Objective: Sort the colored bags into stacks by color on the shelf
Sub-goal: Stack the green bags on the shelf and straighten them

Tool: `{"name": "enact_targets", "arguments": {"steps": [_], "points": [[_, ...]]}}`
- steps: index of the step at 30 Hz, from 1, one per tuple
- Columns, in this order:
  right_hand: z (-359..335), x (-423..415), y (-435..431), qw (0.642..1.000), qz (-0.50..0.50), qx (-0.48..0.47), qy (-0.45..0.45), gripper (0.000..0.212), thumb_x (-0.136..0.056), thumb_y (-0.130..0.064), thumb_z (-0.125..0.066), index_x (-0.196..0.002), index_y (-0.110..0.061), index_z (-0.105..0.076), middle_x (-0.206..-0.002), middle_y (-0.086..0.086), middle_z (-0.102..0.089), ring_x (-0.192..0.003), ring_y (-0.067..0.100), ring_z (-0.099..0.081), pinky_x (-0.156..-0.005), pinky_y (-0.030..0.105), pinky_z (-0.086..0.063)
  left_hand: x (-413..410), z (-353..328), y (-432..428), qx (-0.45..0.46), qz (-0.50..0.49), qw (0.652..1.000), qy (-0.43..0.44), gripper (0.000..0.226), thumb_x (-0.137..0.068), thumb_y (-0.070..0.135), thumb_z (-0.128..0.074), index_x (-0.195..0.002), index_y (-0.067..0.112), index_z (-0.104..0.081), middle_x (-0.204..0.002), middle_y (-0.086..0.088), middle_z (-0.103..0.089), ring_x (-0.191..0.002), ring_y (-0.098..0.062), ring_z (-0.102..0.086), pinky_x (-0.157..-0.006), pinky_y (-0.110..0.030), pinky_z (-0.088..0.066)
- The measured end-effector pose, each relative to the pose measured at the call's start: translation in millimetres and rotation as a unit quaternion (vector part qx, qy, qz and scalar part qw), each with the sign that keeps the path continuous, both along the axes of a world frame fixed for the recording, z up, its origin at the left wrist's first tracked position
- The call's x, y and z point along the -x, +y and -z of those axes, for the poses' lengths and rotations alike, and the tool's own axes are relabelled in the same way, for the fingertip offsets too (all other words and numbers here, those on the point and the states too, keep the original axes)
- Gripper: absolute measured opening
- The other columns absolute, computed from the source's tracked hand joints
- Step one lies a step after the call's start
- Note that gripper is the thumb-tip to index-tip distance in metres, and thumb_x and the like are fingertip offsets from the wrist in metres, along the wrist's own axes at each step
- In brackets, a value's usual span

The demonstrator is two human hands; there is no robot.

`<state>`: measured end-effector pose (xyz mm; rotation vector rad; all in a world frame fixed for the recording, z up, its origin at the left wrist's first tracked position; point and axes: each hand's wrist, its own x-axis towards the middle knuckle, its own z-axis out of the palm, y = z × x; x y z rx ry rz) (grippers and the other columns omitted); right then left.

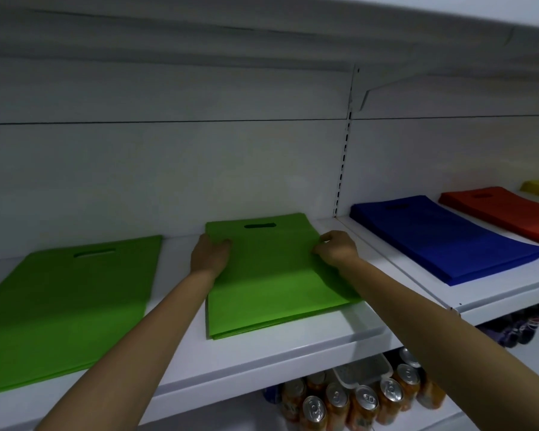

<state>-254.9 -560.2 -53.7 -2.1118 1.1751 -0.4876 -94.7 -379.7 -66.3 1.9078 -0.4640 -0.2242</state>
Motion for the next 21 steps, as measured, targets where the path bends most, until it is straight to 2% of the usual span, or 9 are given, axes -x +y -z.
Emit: {"name": "enact_targets", "arguments": {"steps": [4,8,12,14,16,19,21], "points": [[8.2,-2.9,-3.5,0.998,0.008,-0.029,-0.046,0.046,-0.091,-0.011,-0.058,-0.136,-0.012,-0.050,-0.137,0.012,-0.051,-0.101,0.026,-0.060,-0.092,0.036,-0.051,-4.3,1.9,8.0,0.071,0.016,0.996,0.050,0.024,-0.093,0.025,-0.058,-0.109,0.009,-0.066,-0.114,-0.013,-0.066,-0.101,-0.026,-0.063,-0.092,-0.036,-0.050],[16.4,0.1,-6.5,0.996,0.007,-0.037,-0.076,0.044,-0.090,-0.008,-0.060,-0.134,-0.013,-0.052,-0.132,0.011,-0.054,-0.081,0.020,-0.056,-0.082,0.032,-0.050,-5.3,3.4,12.4,0.107,0.014,0.991,0.072,0.012,-0.092,0.020,-0.059,-0.097,0.013,-0.067,-0.106,-0.012,-0.068,-0.095,-0.026,-0.065,-0.090,-0.039,-0.053],[15.3,-1.6,-8.6,0.997,0.007,-0.033,-0.068,0.043,-0.090,-0.008,-0.061,-0.132,-0.013,-0.053,-0.129,0.012,-0.056,-0.079,0.019,-0.056,-0.081,0.031,-0.051,-4.6,3.1,9.2,0.028,0.028,0.999,0.036,0.027,-0.087,0.008,-0.062,-0.113,0.005,-0.063,-0.117,-0.014,-0.065,-0.094,-0.024,-0.062,-0.076,-0.027,-0.050],[13.8,-2.6,-10.3,0.998,0.006,-0.029,-0.057,0.043,-0.091,-0.009,-0.060,-0.133,-0.013,-0.052,-0.130,0.011,-0.055,-0.079,0.018,-0.056,-0.080,0.031,-0.050,-3.1,0.9,7.8,-0.018,0.037,0.999,0.013,0.044,-0.085,0.004,-0.063,-0.128,0.007,-0.054,-0.129,-0.013,-0.057,-0.107,-0.027,-0.058,-0.081,-0.025,-0.045],[13.9,-3.6,-11.3,0.998,0.003,-0.026,-0.049,0.041,-0.091,-0.010,-0.060,-0.132,-0.013,-0.053,-0.130,0.011,-0.055,-0.088,0.022,-0.059,-0.084,0.033,-0.051,-1.2,-0.2,7.4,-0.067,0.033,0.997,-0.019,0.056,-0.087,0.007,-0.063,-0.140,0.006,-0.042,-0.141,-0.012,-0.048,-0.124,-0.028,-0.049,-0.090,-0.025,-0.039],[19.1,-4.3,-13.0,0.999,-0.001,-0.020,-0.048,0.039,-0.091,-0.010,-0.059,-0.130,-0.014,-0.055,-0.131,0.011,-0.055,-0.109,0.029,-0.058,-0.093,0.035,-0.050,-2.4,5.5,5.2,-0.125,0.033,0.990,-0.061,0.057,-0.090,0.016,-0.063,-0.141,0.006,-0.040,-0.144,-0.012,-0.044,-0.129,-0.028,-0.044,-0.098,-0.028,-0.036],[21.7,-4.0,-13.8,0.998,-0.006,-0.016,-0.053,0.038,-0.092,-0.011,-0.058,-0.130,-0.013,-0.056,-0.131,0.011,-0.056,-0.109,0.029,-0.058,-0.092,0.035,-0.050,-3.6,9.1,3.8,-0.130,0.034,0.988,-0.079,0.046,-0.089,0.018,-0.062,-0.132,0.006,-0.049,-0.135,-0.011,-0.051,-0.123,-0.028,-0.048,-0.089,-0.025,-0.037]]}}
